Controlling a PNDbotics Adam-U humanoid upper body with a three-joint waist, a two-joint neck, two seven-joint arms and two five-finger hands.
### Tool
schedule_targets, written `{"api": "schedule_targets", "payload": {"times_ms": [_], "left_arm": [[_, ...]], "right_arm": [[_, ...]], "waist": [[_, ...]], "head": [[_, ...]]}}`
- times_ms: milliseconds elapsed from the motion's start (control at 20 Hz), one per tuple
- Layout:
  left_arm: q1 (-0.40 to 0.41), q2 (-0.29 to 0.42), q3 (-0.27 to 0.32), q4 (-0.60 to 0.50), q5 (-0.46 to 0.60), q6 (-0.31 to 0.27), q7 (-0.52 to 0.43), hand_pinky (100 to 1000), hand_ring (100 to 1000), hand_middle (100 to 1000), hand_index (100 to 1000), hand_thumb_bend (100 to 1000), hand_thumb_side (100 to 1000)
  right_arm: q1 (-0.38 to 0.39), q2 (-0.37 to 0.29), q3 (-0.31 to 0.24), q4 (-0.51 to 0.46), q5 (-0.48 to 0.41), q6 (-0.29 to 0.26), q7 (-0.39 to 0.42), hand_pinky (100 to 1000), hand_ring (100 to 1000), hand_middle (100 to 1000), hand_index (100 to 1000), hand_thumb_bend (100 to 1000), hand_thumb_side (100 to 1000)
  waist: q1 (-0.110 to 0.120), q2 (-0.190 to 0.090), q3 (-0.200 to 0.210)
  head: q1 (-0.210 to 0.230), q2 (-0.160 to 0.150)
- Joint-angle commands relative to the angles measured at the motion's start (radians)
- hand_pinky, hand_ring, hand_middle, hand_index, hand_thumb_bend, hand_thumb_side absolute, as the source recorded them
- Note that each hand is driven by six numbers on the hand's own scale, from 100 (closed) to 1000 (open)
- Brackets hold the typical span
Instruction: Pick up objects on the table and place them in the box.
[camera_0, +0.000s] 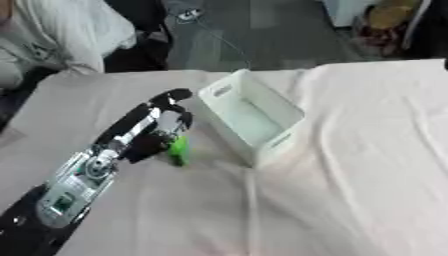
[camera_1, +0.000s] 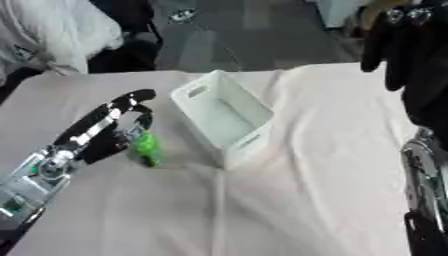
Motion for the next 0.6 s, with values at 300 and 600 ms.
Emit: {"api": "schedule_targets", "payload": {"times_ms": [300, 600], "left_arm": [[-0.017, 0.017, 0.004, 0.018, 0.007, -0.006, -0.056, 1000, 807, 1000, 1000, 156, 827], [-0.017, 0.006, 0.008, 0.057, 0.036, -0.024, -0.037, 1000, 785, 1000, 1000, 154, 813]], "right_arm": [[-0.013, -0.003, -0.003, -0.017, -0.004, 0.001, 0.007, 275, 196, 182, 362, 106, 1000], [-0.013, -0.002, -0.003, -0.017, -0.005, 0.002, 0.007, 275, 196, 183, 362, 105, 1000]], "waist": [[-0.002, -0.015, 0.000], [-0.003, -0.015, 0.000]], "head": [[0.010, 0.008], [0.011, 0.008]]}}
